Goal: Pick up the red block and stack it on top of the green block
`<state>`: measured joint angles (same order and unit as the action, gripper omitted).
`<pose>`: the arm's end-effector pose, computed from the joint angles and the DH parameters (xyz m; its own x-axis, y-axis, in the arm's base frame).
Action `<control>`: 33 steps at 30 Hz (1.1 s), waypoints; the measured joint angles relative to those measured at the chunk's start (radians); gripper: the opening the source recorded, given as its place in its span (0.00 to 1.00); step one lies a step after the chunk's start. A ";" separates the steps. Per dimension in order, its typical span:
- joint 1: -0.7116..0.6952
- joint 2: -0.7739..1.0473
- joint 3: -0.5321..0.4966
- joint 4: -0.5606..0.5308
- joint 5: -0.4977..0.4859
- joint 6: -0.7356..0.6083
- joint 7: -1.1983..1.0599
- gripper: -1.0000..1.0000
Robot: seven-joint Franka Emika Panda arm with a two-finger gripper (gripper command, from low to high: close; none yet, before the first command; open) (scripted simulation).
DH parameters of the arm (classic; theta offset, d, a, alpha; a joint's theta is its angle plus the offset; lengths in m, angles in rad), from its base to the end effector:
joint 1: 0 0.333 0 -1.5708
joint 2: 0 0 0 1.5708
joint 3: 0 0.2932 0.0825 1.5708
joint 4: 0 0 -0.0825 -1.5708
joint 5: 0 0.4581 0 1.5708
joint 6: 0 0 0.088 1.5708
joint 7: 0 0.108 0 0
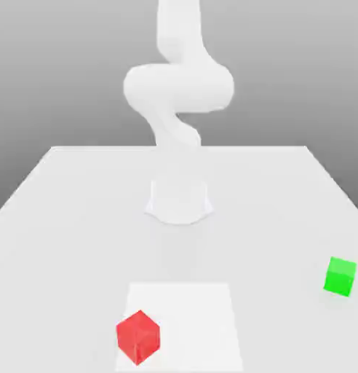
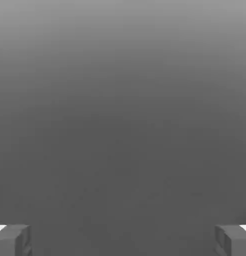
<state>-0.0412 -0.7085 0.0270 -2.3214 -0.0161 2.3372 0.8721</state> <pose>0.4706 -0.0044 0.6498 0.4667 -0.7604 0.4516 -0.5867 -0.6483 -0.4853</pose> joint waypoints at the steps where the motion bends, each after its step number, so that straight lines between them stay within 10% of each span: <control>1: -0.017 0.040 0.011 -0.009 -0.008 0.016 0.032 0.50; 29: -0.195 1.049 0.051 -0.184 -0.070 0.507 0.642 0.50; 30: -0.191 1.068 0.046 -0.181 -0.075 0.523 0.646 0.00; 33: -0.191 1.068 0.046 -0.181 -0.075 0.524 0.646 0.00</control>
<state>-0.2323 0.3595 0.0730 -2.5025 -0.0916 2.8613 1.5186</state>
